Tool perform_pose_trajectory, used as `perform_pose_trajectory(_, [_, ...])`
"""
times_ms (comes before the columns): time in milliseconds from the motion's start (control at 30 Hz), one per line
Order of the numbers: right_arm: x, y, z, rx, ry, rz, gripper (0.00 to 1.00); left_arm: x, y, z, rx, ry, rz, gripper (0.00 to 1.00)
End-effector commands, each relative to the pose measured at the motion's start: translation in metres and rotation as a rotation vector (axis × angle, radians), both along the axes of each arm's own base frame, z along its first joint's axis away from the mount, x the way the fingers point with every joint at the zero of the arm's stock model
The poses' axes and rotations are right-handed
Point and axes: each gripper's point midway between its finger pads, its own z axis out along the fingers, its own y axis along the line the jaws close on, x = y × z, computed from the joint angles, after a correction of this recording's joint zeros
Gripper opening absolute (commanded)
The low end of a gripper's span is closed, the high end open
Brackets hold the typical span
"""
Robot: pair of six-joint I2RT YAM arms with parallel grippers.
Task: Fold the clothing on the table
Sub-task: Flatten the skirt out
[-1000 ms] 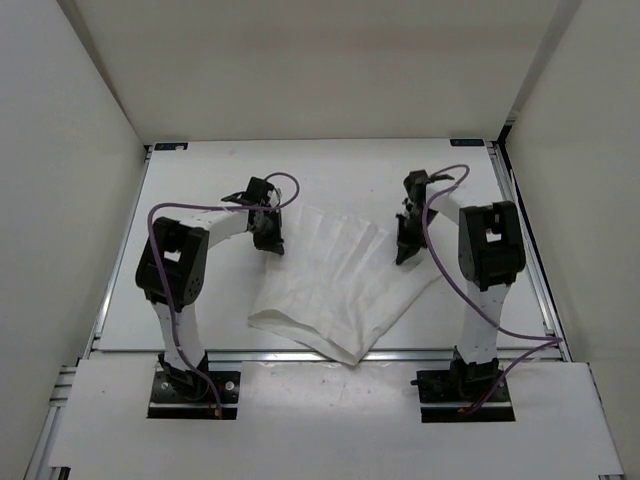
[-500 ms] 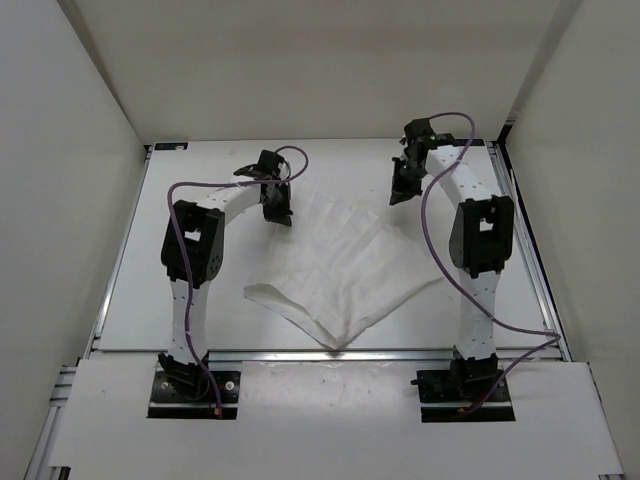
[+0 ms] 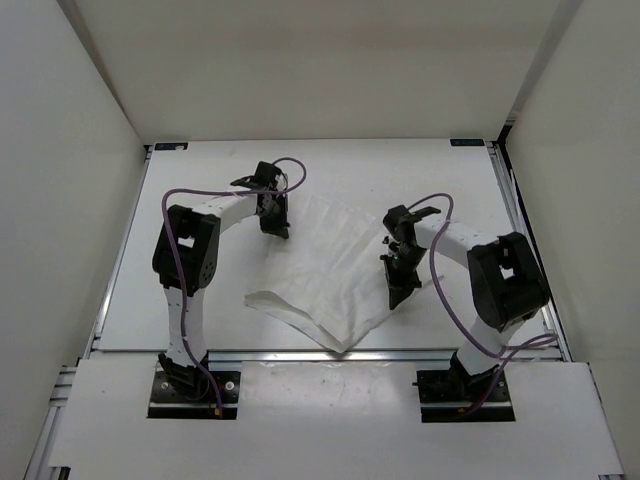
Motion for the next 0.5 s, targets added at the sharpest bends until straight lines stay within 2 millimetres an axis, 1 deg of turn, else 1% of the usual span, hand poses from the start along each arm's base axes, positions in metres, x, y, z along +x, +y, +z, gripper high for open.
perform_pose_trajectory(0, [0.010,-0.004,-0.019,0.010,0.006,-0.067,0.05,-0.016,-0.002,0.009,0.017,0.004,-0.030,0.00])
perform_pose_trajectory(33, [0.017,-0.001,-0.023,0.015,-0.012,-0.067,0.05,-0.019,-0.002,0.009,0.017,0.010,-0.043,0.00])
perform_pose_trajectory(67, [0.025,-0.005,-0.028,0.014,-0.010,-0.093,0.05,-0.019,-0.002,0.007,0.022,0.011,-0.033,0.00])
perform_pose_trajectory(100, [0.034,-0.010,-0.036,-0.001,-0.008,-0.117,0.04,-0.019,-0.003,0.011,0.018,0.003,-0.038,0.00])
perform_pose_trajectory(133, [0.045,-0.015,-0.045,-0.029,-0.015,-0.121,0.04,-0.021,-0.001,0.007,0.015,0.017,-0.032,0.00])
perform_pose_trajectory(167, [0.061,-0.016,-0.043,-0.031,-0.051,-0.132,0.04,-0.023,-0.004,0.007,0.008,0.019,-0.035,0.00])
perform_pose_trajectory(200, [0.077,-0.019,-0.048,-0.035,-0.060,-0.146,0.04,-0.022,-0.004,0.011,-0.003,0.010,-0.035,0.00])
perform_pose_trajectory(233, [0.087,-0.024,-0.058,-0.049,-0.058,-0.162,0.03,-0.026,-0.007,0.006,-0.010,0.026,-0.034,0.00])
perform_pose_trajectory(267, [0.109,-0.022,-0.055,-0.036,-0.099,-0.174,0.03,-0.027,-0.008,0.007,-0.014,0.027,-0.035,0.00])
perform_pose_trajectory(300, [0.130,-0.024,-0.057,-0.033,-0.122,-0.190,0.03,-0.026,-0.011,0.008,-0.027,0.026,-0.037,0.00])
perform_pose_trajectory(333, [0.142,-0.028,-0.066,-0.041,-0.116,-0.207,0.03,-0.029,-0.011,0.004,-0.013,0.039,-0.034,0.00])
perform_pose_trajectory(367, [0.163,-0.031,-0.068,-0.044,-0.134,-0.223,0.03,-0.025,-0.015,0.006,-0.021,0.034,-0.042,0.00])
perform_pose_trajectory(400, [0.194,-0.027,-0.058,-0.026,-0.197,-0.224,0.03,-0.023,-0.016,0.006,-0.019,0.034,-0.041,0.00])
perform_pose_trajectory(433, [0.225,-0.025,-0.053,-0.009,-0.251,-0.233,0.03,-0.016,-0.017,0.011,-0.029,0.015,-0.036,0.00])
perform_pose_trajectory(467, [0.236,-0.026,-0.058,-0.004,-0.250,-0.247,0.03,-0.012,-0.015,0.008,-0.031,0.021,-0.024,0.00])
